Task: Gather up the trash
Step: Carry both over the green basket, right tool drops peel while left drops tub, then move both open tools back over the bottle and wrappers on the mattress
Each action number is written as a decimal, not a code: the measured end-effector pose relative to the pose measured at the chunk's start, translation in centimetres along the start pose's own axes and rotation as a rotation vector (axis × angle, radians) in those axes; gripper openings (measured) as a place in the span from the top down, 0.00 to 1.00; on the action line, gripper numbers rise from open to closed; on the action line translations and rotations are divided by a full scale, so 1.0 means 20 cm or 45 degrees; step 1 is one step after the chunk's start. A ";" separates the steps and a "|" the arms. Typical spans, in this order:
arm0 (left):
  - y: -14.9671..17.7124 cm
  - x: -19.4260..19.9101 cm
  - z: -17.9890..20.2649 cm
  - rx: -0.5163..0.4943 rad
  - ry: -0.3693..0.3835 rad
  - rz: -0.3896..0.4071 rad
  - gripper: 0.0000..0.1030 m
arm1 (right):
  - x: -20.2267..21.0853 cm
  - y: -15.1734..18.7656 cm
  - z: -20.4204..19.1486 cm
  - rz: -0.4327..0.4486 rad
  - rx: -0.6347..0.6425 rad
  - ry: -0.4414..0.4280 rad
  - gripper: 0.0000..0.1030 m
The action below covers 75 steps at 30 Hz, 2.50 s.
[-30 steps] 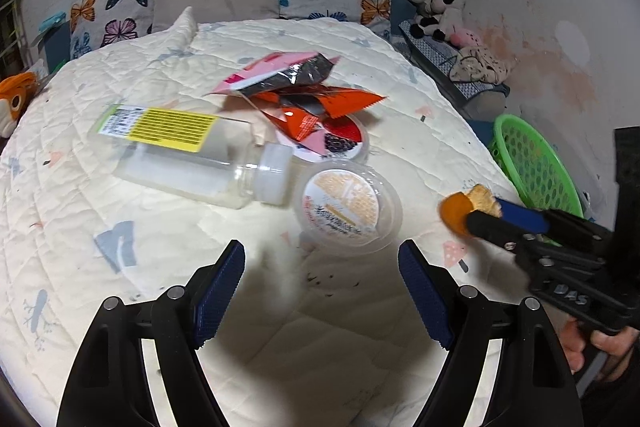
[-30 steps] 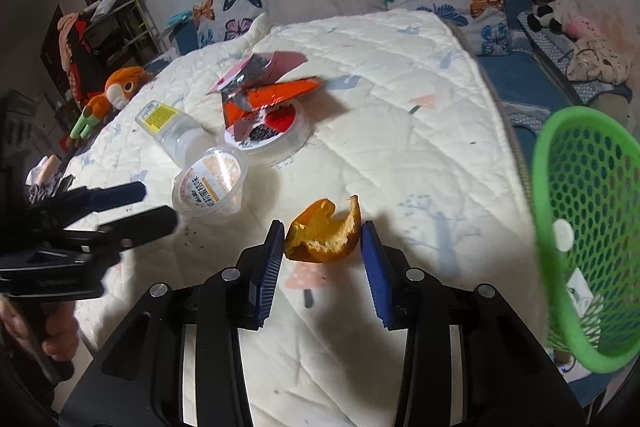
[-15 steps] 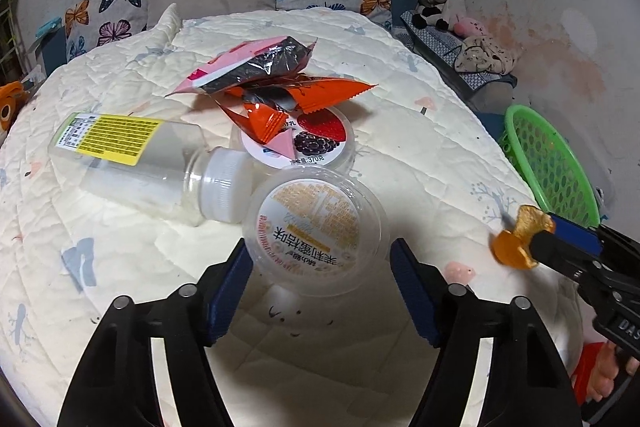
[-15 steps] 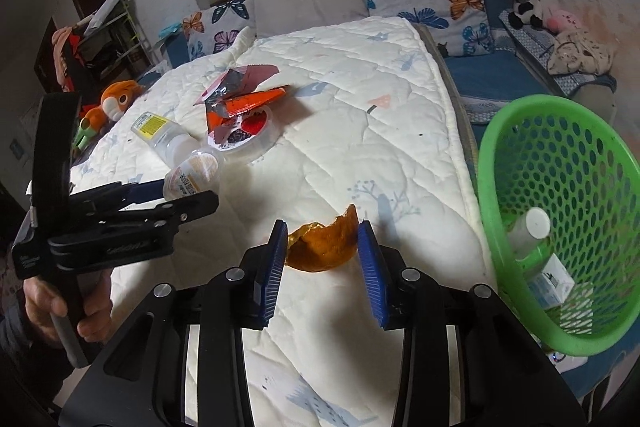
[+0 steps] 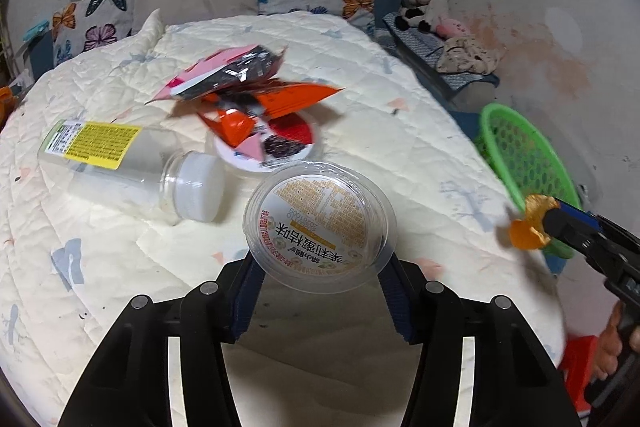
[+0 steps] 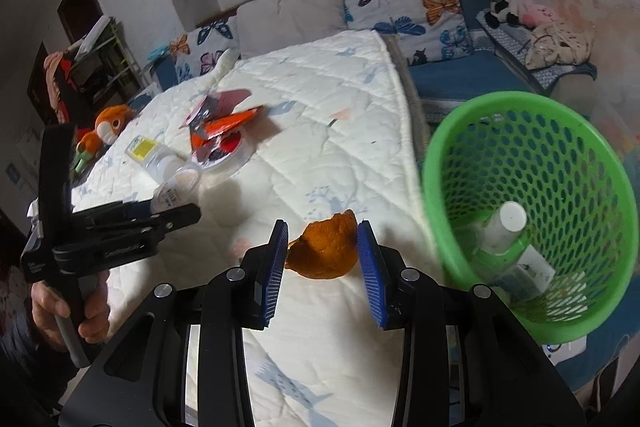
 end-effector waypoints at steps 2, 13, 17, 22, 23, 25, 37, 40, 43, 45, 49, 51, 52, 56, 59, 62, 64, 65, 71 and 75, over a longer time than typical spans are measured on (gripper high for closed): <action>-0.01 0.03 0.04 -0.010 0.035 0.004 0.49 | 0.02 0.00 0.05 0.013 -0.016 0.021 0.64; -0.13 0.07 0.42 -0.151 0.169 0.021 0.49 | 0.14 0.00 0.46 0.043 -0.154 0.194 0.64; -0.17 0.04 0.58 -0.219 0.201 0.017 0.49 | 0.16 0.03 0.60 0.033 -0.192 0.244 0.63; -0.20 -0.01 0.76 -0.292 0.224 -0.003 0.49 | 0.20 0.07 0.75 0.045 -0.250 0.297 0.56; -0.21 -0.03 0.80 -0.305 0.230 -0.009 0.49 | 0.20 0.07 0.77 0.047 -0.258 0.299 0.56; -0.22 -0.06 0.86 -0.322 0.240 -0.021 0.49 | 0.22 0.09 0.80 0.048 -0.271 0.303 0.56; -0.19 -0.26 1.13 -0.410 0.258 -0.111 0.49 | 0.32 0.18 0.90 0.072 -0.334 0.309 0.47; -0.17 -0.30 1.17 -0.421 0.253 -0.129 0.49 | 0.33 0.19 0.90 0.076 -0.346 0.302 0.46; -0.16 -0.32 1.19 -0.432 0.252 -0.138 0.48 | 0.34 0.20 0.90 0.080 -0.346 0.299 0.43; -0.15 -0.34 1.21 -0.439 0.249 -0.146 0.48 | 0.34 0.21 0.90 0.079 -0.346 0.295 0.42; -0.15 -0.37 1.23 -0.435 0.250 -0.155 0.44 | 0.34 0.21 0.89 0.079 -0.347 0.293 0.42; -0.15 -0.37 1.24 -0.435 0.259 -0.150 0.40 | 0.35 0.22 0.89 0.079 -0.348 0.293 0.42; -0.14 -0.36 1.23 -0.434 0.260 -0.144 0.39 | 0.35 0.22 0.89 0.080 -0.348 0.293 0.41; -0.14 -0.33 1.21 -0.430 0.263 -0.136 0.37 | 0.35 0.22 0.87 0.081 -0.341 0.285 0.40; -0.15 -0.29 1.16 -0.408 0.257 -0.124 0.37 | 0.35 0.20 0.83 0.083 -0.324 0.272 0.39; -0.15 -0.24 1.06 -0.392 0.206 -0.101 0.37 | 0.33 0.18 0.77 0.081 -0.296 0.244 0.37; -0.16 -0.21 0.98 -0.361 0.175 -0.091 0.37 | 0.31 0.16 0.72 0.077 -0.270 0.230 0.37; -0.17 -0.19 0.93 -0.344 0.159 -0.087 0.37 | 0.29 0.14 0.68 0.074 -0.254 0.216 0.37; -0.21 -0.12 0.64 -0.205 0.044 -0.058 0.37 | 0.21 0.07 0.51 0.057 -0.171 0.143 0.36; -0.25 -0.05 0.41 -0.104 -0.059 -0.028 0.37 | 0.16 0.02 0.41 0.053 -0.125 0.105 0.35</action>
Point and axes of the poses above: each gripper's, at about its wrist camera, not at the fingertips, and x roughly against the way its jaws point, z to its right, y to its underside, the point moved 6 cm from there along -x, roughly the way its jaws point, and after that the axes turned 6 degrees about x, right-handed, at the moved point
